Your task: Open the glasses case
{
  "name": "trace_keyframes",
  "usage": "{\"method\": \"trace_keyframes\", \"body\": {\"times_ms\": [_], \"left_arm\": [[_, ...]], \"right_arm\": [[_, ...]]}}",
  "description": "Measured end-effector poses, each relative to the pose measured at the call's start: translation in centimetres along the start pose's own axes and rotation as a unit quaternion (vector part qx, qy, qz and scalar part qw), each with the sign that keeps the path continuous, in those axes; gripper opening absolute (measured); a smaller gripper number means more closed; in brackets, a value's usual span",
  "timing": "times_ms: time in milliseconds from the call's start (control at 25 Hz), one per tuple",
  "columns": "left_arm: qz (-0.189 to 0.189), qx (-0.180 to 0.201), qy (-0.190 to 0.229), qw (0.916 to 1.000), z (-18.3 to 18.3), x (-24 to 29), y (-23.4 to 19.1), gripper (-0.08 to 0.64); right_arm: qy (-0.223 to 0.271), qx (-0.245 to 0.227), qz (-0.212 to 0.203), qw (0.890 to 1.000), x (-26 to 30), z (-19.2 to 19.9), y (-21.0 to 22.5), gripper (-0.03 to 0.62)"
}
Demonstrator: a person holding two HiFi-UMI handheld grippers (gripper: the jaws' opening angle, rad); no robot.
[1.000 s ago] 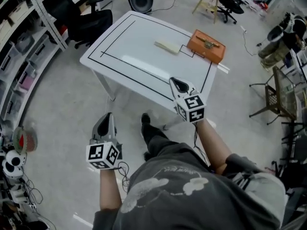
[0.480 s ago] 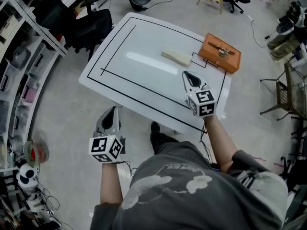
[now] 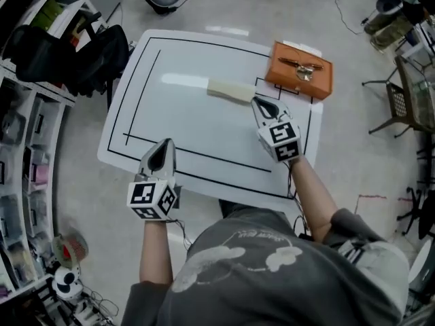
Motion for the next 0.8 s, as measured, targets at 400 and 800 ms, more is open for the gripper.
{"method": "trace_keyframes", "body": {"times_ms": [400, 800], "left_arm": [[0.063, 0.039, -0.064, 0.9952, -0.8, 10.6, 0.1, 0.002], [0.099, 0.066, -0.129, 0.9845, 0.5, 17.4, 0.8, 0.002]], "right_arm": [[-0.035, 0.000, -0.004, 0.999, 3.8, 1.9, 1.9, 0.002], [-0.045, 0.016, 0.001, 0.999, 4.9, 2.6, 2.6, 0.032]]}}
Point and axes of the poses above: the fingertips, and each gripper's own axes: x forward along the fingers, y to its right, z out of its underside, the point moved 4 cm from there along -x, backward along the fingers, and after that the axes turned 5 degrees about z, right-handed, at the moved point
